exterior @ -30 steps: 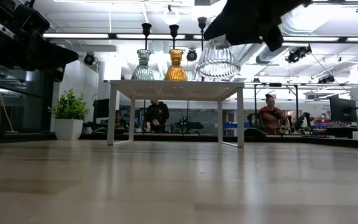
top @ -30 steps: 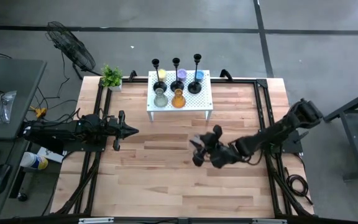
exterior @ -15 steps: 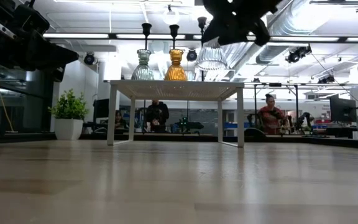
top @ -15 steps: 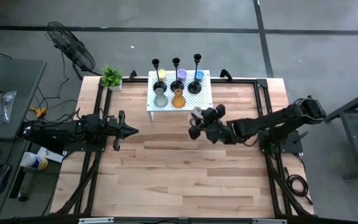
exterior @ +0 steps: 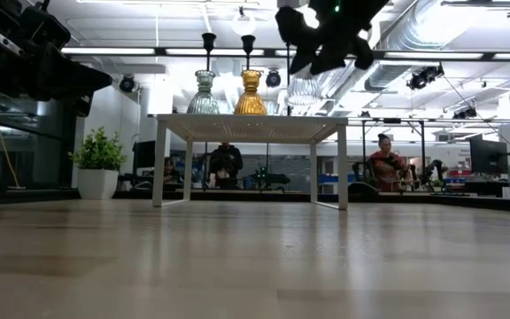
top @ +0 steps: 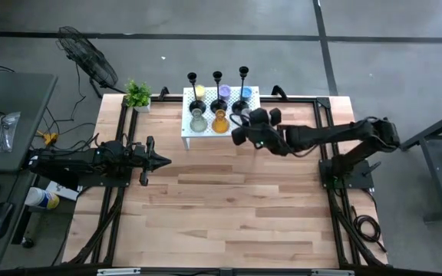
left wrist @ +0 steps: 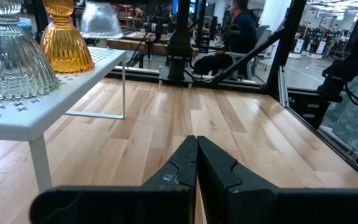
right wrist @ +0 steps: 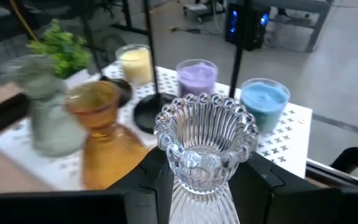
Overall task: Pick & Place candle stick holders
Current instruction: Put the transparent glass candle holder on the shelf
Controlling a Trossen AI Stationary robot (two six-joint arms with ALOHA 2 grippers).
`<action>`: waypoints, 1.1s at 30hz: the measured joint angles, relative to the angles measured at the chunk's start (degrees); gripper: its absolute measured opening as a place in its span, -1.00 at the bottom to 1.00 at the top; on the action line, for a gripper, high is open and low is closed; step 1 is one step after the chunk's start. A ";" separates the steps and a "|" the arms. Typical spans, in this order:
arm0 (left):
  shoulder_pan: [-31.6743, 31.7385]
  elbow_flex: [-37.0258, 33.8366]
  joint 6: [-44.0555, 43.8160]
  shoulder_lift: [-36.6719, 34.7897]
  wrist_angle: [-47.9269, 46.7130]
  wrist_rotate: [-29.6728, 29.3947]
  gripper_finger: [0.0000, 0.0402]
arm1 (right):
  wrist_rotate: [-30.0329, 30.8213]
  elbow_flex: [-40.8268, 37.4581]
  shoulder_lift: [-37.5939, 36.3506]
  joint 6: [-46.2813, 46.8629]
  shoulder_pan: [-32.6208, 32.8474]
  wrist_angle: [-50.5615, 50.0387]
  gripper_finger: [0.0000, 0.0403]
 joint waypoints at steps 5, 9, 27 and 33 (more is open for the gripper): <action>0.01 0.00 0.00 0.02 0.00 0.00 -1.00 | -3.81 -0.01 1.86 -1.42 -2.51 0.31 -0.44; 0.00 0.00 0.00 0.02 0.00 0.00 -1.00 | -4.04 -0.08 3.03 -1.93 -3.40 1.07 -0.44; 0.01 0.00 0.00 0.02 0.01 0.00 -1.00 | -4.91 0.01 5.17 -0.48 -6.76 3.12 -0.44; 0.00 0.00 0.00 0.00 0.00 0.00 -1.00 | -4.99 0.03 5.17 -0.50 -7.20 3.00 -0.44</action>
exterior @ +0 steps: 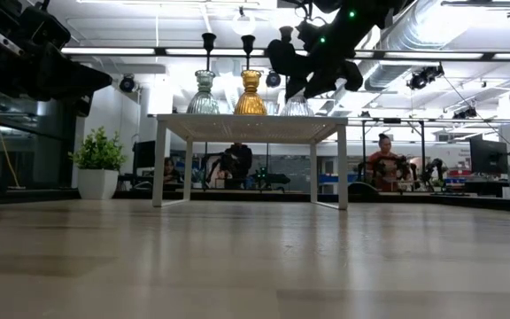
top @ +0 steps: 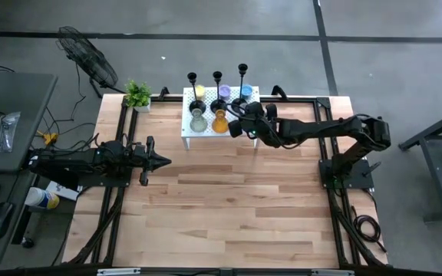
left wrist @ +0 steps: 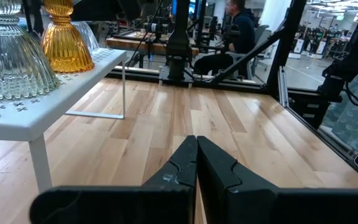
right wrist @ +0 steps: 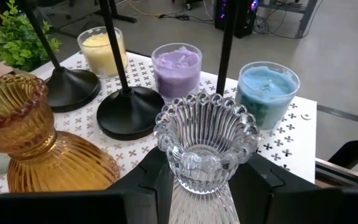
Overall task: Pick & Place candle stick holders
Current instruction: Put the transparent glass candle holder on the shelf
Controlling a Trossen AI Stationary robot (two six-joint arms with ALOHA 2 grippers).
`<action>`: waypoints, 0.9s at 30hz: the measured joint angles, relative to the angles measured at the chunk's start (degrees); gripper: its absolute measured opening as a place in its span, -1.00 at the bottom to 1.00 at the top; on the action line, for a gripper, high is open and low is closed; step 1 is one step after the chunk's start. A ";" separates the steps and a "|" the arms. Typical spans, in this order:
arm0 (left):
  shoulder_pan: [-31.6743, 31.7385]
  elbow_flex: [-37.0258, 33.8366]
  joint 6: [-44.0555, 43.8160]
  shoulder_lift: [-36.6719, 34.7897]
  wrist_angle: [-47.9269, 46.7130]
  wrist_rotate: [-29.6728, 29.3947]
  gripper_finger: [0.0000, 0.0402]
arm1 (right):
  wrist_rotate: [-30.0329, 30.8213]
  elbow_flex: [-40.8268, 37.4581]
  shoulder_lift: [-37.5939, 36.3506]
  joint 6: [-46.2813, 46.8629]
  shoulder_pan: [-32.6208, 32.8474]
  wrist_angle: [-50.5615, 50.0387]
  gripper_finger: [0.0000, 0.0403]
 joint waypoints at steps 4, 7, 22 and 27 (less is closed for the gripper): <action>0.01 0.00 0.00 0.01 0.00 0.00 -1.00 | -0.02 0.00 0.02 0.00 0.02 -0.10 -0.41; 0.00 0.00 0.00 0.01 0.00 0.00 -1.00 | -0.21 0.00 0.02 -0.03 0.07 -0.19 -0.38; 0.00 0.00 0.00 0.01 0.00 0.00 -1.00 | -0.79 -0.09 0.07 0.01 0.25 -0.28 -0.26; 0.00 0.00 0.00 0.00 0.00 0.00 -1.00 | -0.85 -0.11 0.13 -0.63 0.85 -0.39 -0.14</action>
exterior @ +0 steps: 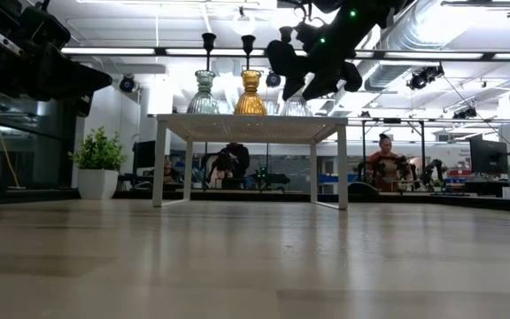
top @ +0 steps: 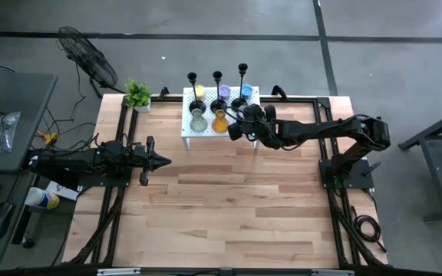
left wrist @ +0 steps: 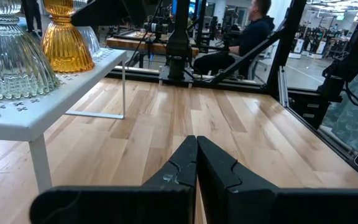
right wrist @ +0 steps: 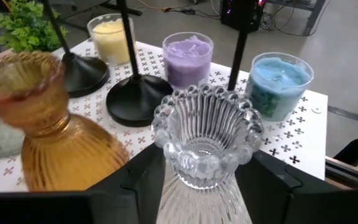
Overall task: Pick & Place candle stick holders
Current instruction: Put the transparent glass candle holder on the shelf, then return to Home Position
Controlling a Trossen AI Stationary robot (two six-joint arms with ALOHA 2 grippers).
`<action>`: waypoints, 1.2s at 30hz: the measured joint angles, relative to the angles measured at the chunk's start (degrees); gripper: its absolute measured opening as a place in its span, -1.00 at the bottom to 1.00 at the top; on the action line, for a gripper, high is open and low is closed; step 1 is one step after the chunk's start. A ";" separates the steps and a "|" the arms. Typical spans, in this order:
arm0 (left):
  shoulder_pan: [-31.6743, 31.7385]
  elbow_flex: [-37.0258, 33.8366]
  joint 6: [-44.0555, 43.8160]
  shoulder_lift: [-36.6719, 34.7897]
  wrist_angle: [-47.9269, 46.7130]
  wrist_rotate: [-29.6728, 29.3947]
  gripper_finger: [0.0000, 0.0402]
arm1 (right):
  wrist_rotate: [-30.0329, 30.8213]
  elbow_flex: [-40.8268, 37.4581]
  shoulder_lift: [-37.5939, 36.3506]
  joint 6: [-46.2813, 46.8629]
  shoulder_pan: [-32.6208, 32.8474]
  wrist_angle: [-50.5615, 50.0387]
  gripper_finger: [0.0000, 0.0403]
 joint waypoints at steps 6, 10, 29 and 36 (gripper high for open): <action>0.01 0.00 0.00 0.02 0.00 -0.01 -1.00 | 0.28 -0.02 0.00 -1.46 0.96 0.02 0.08; 0.00 0.00 0.00 0.02 0.00 0.00 -1.00 | 0.46 -0.02 0.00 -1.96 1.29 0.07 0.21; 0.02 0.00 0.00 0.01 0.00 -0.02 -1.00 | 0.02 -12.93 -16.27 -5.38 12.86 -1.90 0.29; 0.00 0.00 0.00 0.02 0.00 0.00 -1.00 | -9.16 -23.24 -28.78 -4.83 19.30 -0.90 0.29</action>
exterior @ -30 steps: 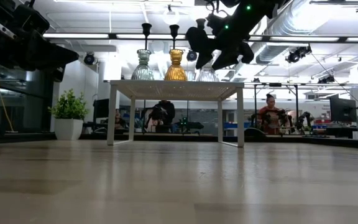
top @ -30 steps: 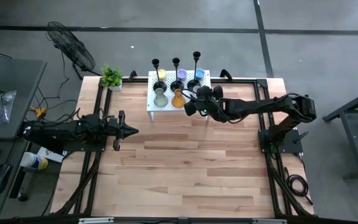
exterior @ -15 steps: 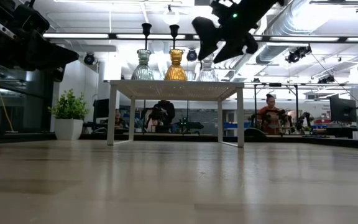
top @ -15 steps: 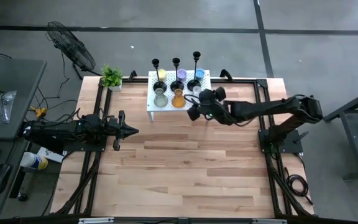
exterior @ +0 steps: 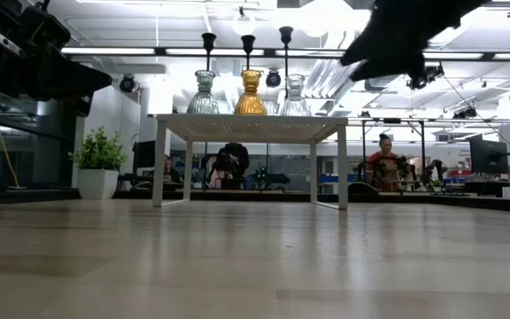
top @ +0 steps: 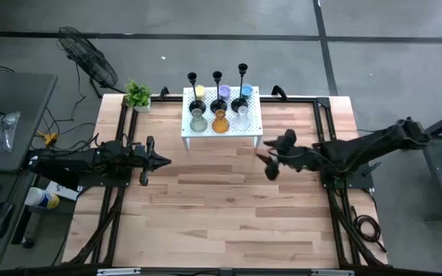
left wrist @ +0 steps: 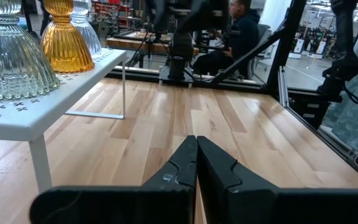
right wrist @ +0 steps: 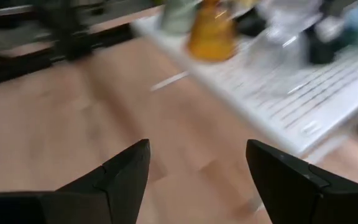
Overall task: Pick & Place candle stick holders
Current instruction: Return to Home Position
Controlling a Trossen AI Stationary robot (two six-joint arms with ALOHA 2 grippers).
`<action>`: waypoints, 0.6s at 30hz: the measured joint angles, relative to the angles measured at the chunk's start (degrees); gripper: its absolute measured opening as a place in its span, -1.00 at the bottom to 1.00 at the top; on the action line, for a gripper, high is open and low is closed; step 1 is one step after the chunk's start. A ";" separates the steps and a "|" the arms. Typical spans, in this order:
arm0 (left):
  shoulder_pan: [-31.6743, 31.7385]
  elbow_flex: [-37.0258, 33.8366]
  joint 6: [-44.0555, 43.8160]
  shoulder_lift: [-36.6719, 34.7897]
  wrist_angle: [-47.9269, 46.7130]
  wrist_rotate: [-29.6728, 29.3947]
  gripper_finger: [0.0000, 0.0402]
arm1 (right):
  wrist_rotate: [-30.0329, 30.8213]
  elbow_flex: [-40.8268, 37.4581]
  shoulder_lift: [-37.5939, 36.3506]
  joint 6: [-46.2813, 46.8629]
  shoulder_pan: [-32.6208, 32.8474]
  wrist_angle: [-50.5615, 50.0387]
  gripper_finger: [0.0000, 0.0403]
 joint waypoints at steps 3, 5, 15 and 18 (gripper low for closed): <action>0.02 0.00 0.00 -0.01 0.01 0.00 -1.00 | -6.30 -3.83 -5.26 2.82 2.21 0.33 0.29; 0.00 0.00 0.00 -0.02 0.00 0.00 -1.00 | -8.62 -6.60 -8.69 3.91 3.86 1.69 0.29; 0.01 0.00 0.00 -0.02 0.00 0.00 -1.00 | -11.81 -22.97 -23.25 2.72 8.22 13.73 0.29; 0.02 0.00 0.00 -0.02 0.00 0.00 -1.00 | -11.83 -27.61 -26.83 2.83 8.21 18.40 0.29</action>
